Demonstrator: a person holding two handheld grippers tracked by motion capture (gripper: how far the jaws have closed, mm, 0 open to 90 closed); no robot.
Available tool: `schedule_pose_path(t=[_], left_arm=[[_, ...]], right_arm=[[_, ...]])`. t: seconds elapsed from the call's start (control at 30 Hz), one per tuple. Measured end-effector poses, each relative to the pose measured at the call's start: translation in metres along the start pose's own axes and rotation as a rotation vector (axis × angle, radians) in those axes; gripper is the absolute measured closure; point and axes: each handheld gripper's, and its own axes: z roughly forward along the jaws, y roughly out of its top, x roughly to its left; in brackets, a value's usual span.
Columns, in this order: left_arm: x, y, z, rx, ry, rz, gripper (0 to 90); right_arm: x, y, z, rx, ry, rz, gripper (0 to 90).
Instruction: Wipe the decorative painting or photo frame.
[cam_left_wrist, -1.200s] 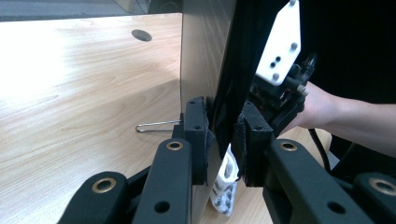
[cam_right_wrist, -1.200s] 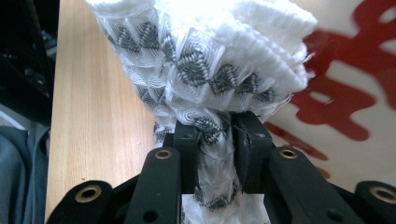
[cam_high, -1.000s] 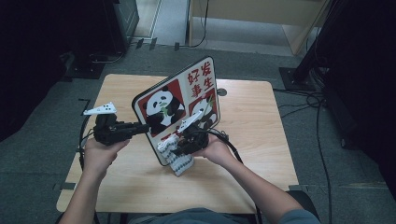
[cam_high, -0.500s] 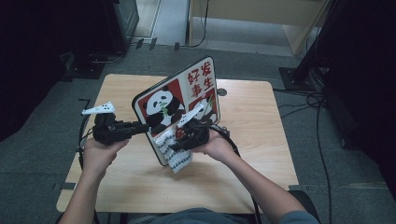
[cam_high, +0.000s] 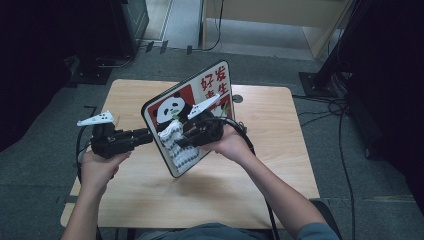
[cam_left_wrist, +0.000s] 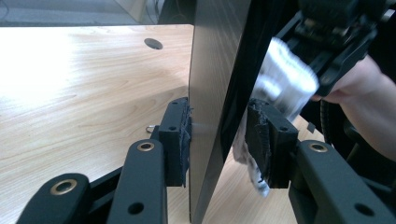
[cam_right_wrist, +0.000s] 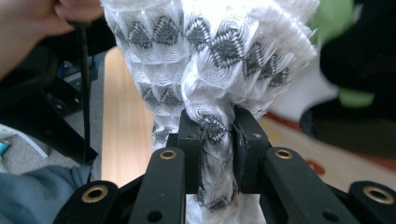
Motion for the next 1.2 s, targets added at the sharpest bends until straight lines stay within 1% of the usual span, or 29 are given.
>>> schedule_pose_path(t=[0.17,0.23,0.3,0.37,0.4,0.47,0.57,0.67,0.77,0.83,0.93,1.03,1.2], left_arm=[[0.001,-0.002,-0.005,-0.01,0.013,-0.011,60.2],[0.003,-0.003,-0.007,-0.015,0.016,-0.012,60.1],[0.006,-0.004,-0.008,-0.022,0.027,-0.01,59.2],[0.01,-0.005,-0.007,-0.039,0.023,0.003,56.6],[0.012,-0.006,-0.006,-0.052,0.034,0.022,55.3],[0.013,-0.006,-0.004,-0.063,0.057,0.043,53.3],[0.015,-0.004,0.001,-0.054,0.044,0.029,53.2],[0.017,-0.002,0.004,-0.037,0.049,0.021,53.6],[0.018,-0.002,0.006,-0.037,0.046,0.018,53.3],[0.019,-0.002,0.007,-0.032,0.048,0.021,52.2],[0.021,-0.002,0.009,-0.031,0.047,0.014,48.8],[0.022,-0.002,0.01,-0.032,0.042,0.005,48.3],[0.023,-0.002,0.009,-0.033,0.03,0.001,48.7]], right_arm=[[0.005,0.017,-0.007,-0.024,0.012,-0.02,76.6],[0.006,0.024,-0.009,-0.036,0.016,-0.031,76.6],[0.006,0.029,-0.012,-0.046,0.015,-0.03,76.6],[0.006,0.035,-0.014,-0.061,0.019,-0.031,76.6],[0.006,0.037,-0.015,-0.066,0.019,-0.027,76.6],[0.007,0.043,-0.017,-0.078,0.018,-0.039,76.5],[0.009,0.052,-0.02,-0.076,0.015,-0.05,76.5],[0.013,0.062,-0.024,-0.077,0.008,-0.067,76.4],[0.017,0.072,-0.027,-0.089,0.007,-0.079,76.3],[0.018,0.077,-0.029,-0.093,0.005,-0.088,76.2],[0.021,0.085,-0.031,-0.096,0.004,-0.086,76.2],[0.022,0.089,-0.03,-0.096,0.005,-0.087,76.0],[0.024,0.09,-0.028,-0.082,0.005,-0.087,75.9]])
